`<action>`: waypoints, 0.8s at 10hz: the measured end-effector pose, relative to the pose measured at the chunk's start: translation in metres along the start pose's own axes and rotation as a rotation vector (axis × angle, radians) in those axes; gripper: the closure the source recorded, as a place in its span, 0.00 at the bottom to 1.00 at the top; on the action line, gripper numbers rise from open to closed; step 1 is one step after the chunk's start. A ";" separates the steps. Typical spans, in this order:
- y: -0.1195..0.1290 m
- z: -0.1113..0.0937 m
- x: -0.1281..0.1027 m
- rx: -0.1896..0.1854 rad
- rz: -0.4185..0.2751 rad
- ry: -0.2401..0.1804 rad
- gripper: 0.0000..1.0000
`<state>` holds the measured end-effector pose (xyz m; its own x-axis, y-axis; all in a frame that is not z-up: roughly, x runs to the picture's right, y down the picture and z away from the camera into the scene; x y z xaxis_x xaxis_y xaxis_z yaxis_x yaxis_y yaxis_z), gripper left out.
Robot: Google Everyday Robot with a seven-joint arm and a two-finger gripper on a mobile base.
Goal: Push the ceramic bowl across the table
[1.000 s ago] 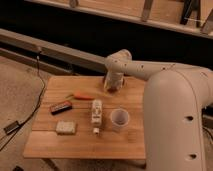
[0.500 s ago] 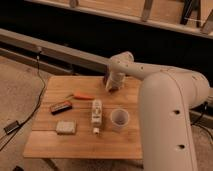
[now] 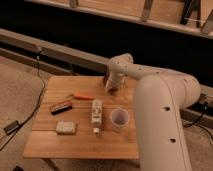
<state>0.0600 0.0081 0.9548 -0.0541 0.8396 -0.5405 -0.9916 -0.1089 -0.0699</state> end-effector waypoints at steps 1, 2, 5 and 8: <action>-0.001 0.000 -0.008 0.002 -0.005 -0.007 0.35; -0.002 -0.002 -0.018 0.007 -0.013 -0.016 0.35; 0.006 -0.002 -0.040 0.019 -0.045 -0.031 0.35; 0.026 0.006 -0.062 0.024 -0.085 -0.038 0.35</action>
<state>0.0372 -0.0434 0.9911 0.0268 0.8647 -0.5015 -0.9953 -0.0239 -0.0944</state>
